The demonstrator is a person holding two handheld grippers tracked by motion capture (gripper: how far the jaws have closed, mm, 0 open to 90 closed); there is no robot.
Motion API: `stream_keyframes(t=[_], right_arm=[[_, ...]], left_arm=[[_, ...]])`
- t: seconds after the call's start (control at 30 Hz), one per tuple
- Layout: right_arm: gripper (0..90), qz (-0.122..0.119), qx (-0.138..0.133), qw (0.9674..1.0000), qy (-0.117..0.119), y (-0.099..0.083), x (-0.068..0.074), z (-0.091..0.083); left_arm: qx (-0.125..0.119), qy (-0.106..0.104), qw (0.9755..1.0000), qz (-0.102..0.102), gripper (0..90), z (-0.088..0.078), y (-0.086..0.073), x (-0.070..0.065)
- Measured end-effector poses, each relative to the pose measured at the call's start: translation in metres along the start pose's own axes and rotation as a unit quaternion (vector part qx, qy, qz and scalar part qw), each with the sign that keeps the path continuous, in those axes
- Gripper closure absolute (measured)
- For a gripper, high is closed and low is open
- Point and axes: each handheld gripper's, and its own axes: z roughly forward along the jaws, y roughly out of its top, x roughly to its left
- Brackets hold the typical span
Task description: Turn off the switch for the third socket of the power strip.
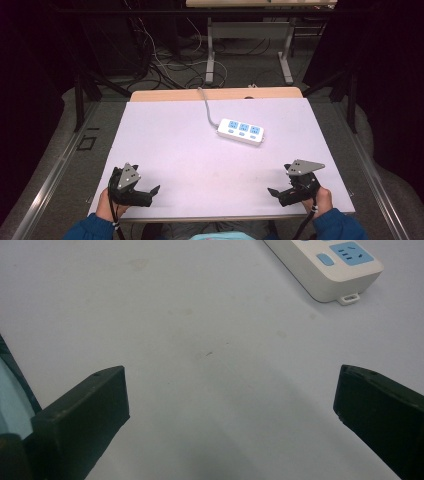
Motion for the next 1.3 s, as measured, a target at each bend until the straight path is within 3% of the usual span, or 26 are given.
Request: stream_keyframes(t=[0.3, 1.3], right_arm=[[0.8, -0.001, 0.003, 1.0, 0.0, 0.001, 0.001, 0.0], [1.5, -0.012, 0.001, 0.9999, -0.002, 0.012, -0.002, 0.003]], left_arm=[[-0.001, 0.005, 1.0, 0.008, 0.0, 0.0, 0.0, 0.001], [0.004, 0.005, 0.9999, 0.01, 0.1, 0.001, 0.001, 0.0]])
